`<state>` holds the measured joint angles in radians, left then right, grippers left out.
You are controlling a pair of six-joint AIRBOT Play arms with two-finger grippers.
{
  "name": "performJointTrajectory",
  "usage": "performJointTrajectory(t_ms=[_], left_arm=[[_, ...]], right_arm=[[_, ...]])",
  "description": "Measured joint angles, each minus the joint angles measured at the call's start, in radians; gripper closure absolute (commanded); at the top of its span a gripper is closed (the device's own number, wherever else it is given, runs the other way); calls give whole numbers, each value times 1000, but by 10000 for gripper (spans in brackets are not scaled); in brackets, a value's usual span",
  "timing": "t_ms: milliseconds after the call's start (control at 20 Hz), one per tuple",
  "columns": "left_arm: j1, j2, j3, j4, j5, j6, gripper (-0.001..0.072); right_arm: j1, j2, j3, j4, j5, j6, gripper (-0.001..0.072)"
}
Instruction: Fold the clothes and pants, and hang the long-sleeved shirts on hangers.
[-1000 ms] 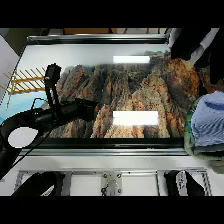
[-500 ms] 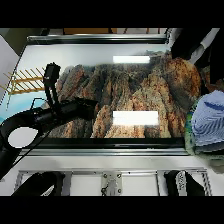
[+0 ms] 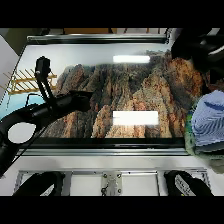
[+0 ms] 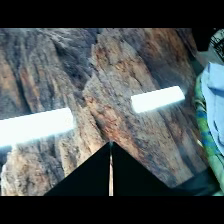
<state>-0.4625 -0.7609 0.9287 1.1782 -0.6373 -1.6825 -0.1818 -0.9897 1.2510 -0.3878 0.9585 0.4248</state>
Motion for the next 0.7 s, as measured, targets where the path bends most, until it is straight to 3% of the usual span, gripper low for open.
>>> performJointTrajectory(t_ms=[250,450,650,700], left_arm=[[56,-72,5,-1,-14,0,693],[66,-177,89,2,-140,54,692],[68,-279,201,7,-275,100,693],[68,-296,221,7,-296,106,692]], right_arm=[[381,-108,0,-323,-39,176,52],[549,-188,0,-407,-54,308,51],[628,-226,0,-431,-57,355,56],[636,-229,0,-433,-57,360,170]])
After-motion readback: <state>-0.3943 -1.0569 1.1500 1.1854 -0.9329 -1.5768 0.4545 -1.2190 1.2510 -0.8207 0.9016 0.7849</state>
